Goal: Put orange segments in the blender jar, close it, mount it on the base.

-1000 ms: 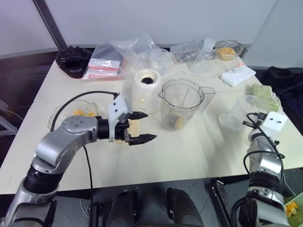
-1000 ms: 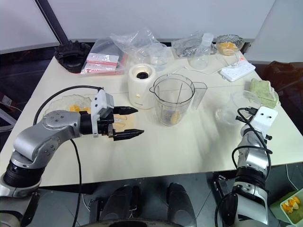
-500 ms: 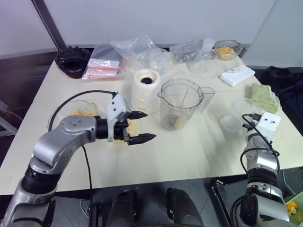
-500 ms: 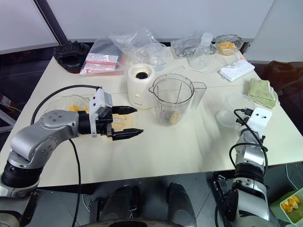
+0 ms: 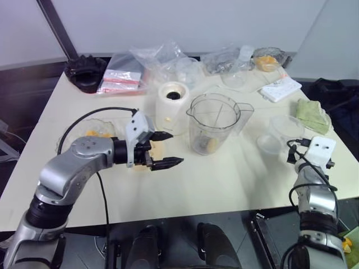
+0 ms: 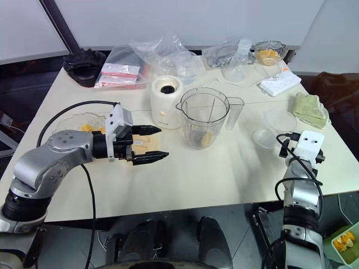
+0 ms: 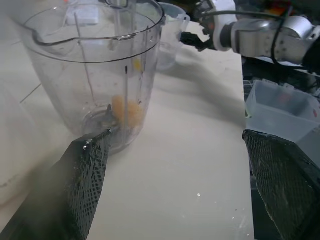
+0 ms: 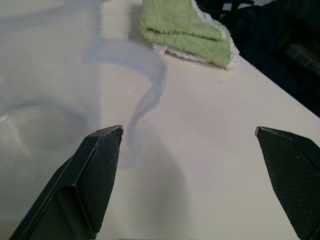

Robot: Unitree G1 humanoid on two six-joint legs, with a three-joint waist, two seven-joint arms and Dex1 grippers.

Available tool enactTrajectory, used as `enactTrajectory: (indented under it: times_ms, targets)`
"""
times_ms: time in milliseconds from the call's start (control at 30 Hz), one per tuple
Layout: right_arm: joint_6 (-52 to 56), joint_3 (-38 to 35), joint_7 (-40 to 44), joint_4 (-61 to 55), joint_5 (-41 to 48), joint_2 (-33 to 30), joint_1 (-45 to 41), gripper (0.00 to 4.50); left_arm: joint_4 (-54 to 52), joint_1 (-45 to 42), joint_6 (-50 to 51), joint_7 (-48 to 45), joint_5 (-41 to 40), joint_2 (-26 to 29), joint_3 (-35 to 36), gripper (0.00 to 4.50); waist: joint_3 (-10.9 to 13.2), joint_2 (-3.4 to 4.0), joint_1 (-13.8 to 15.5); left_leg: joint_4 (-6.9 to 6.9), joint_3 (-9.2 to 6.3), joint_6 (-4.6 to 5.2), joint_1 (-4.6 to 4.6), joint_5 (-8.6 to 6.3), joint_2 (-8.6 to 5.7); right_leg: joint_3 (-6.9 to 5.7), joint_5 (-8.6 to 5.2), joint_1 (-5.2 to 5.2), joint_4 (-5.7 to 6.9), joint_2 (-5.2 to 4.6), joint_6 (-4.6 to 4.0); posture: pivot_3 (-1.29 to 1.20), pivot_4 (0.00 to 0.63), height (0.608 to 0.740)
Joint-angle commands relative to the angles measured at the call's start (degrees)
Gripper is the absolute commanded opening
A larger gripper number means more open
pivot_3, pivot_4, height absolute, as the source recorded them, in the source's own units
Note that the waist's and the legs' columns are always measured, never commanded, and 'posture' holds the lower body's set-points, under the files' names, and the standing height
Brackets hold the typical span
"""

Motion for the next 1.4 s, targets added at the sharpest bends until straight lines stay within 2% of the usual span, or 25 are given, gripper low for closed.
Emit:
enactTrajectory:
  times_ms: [33, 267, 400, 500, 633, 800, 1067, 1233, 1400]
  targets:
    - [1.3, -0.2, 0.4, -7.7, -0.4, 0.2, 2.4, 4.4, 0.1, -1.2, -1.7, -0.4, 0.6, -0.2, 0.6, 4.37, 0.0, 0.0, 0.1, 0.0, 0.0, 0.0, 0.0, 0.0, 0.0, 0.0, 0.0, 0.0, -0.01, 0.0, 0.0, 0.0, 0.15, 0.74]
    - [8.7, -0.8, 3.1, -28.8, 1.6, 2.4, 12.7, 4.4, 4.8, -3.3, -3.9, 0.4, 4.9, -0.4, -0.7, 4.37, 0.0, 0.0, 0.4, 0.0, -0.05, -0.01, -0.04, -0.01, 0.01, -0.02, -0.01, -0.01, -0.06, 0.0, 0.01, 0.0, 0.15, 0.74]
    - [15.7, -1.3, 10.0, -47.6, 7.8, 2.5, 23.9, 4.4, 11.9, -7.4, -8.1, -2.0, 12.8, 2.9, -4.7, 4.37, 0.0, -0.01, 1.3, -0.04, -0.07, -0.02, -0.07, -0.02, 0.02, -0.04, -0.03, -0.07, -0.07, -0.02, 0.02, 0.0, 0.15, 0.74]
    - [20.0, -4.6, 16.2, -55.6, 13.7, 0.1, 30.2, 4.4, 17.9, -12.3, -10.8, -4.4, 18.8, 4.5, -8.9, 4.37, 0.0, 0.0, 1.5, -0.1, -0.04, -0.04, -0.08, -0.03, 0.08, -0.05, -0.11, -0.12, -0.16, -0.01, 0.17, 0.0, 0.15, 0.74]
    - [24.6, -9.5, 24.8, -60.3, 21.0, -4.8, 35.7, 4.4, 25.5, -17.1, -17.0, -8.4, 26.8, 5.9, -14.4, 4.37, 0.0, 0.0, 1.7, -0.1, 0.0, -0.22, -0.14, -0.14, 0.13, -0.06, -0.11, -0.07, -0.41, -0.13, 0.15, 0.0, 0.15, 0.74]
    - [29.0, -14.8, 36.0, -65.6, 33.8, -10.1, 42.0, 4.4, 39.8, -24.3, -25.8, -15.3, 33.8, 5.1, -19.2, 4.37, 0.0, -0.08, 1.9, -0.39, 0.13, -0.12, -0.2, -0.14, 0.04, -0.06, 0.0, -0.21, -0.49, -0.38, -0.02, 0.0, 0.15, 0.74]
    - [31.9, -9.8, 33.3, -70.8, 44.2, -10.6, 39.6, 4.4, 64.2, -32.9, -46.3, -23.9, 43.4, 0.9, -23.9, 4.37, 0.1, -0.24, 2.0, -0.65, 0.12, 0.02, -0.24, -0.06, -0.04, -0.15, -0.08, -0.34, -0.5, -0.26, 0.07, 0.0, 0.15, 0.74]
    - [31.7, -5.4, 30.0, -70.6, 43.9, -10.6, 37.2, 4.4, 76.9, -36.9, -55.0, -29.6, 46.8, -2.2, -24.5, 4.37, 0.3, -0.63, 2.0, -0.52, 0.15, 0.02, -0.37, -0.06, -0.03, -0.15, -0.06, -0.38, -0.5, -0.28, 0.06, 0.0, 0.15, 0.74]
    - [31.2, -3.5, 27.8, -70.9, 44.2, -10.3, 36.7, 4.4, 86.1, -38.9, -58.9, -27.2, 50.6, -6.8, -24.9, 4.37, 0.3, -0.65, 3.0, -0.33, 0.25, 0.07, -0.66, -0.07, -0.07, -0.16, -0.06, -0.54, -0.46, -0.33, 0.07, 0.0, 0.15, 0.74]
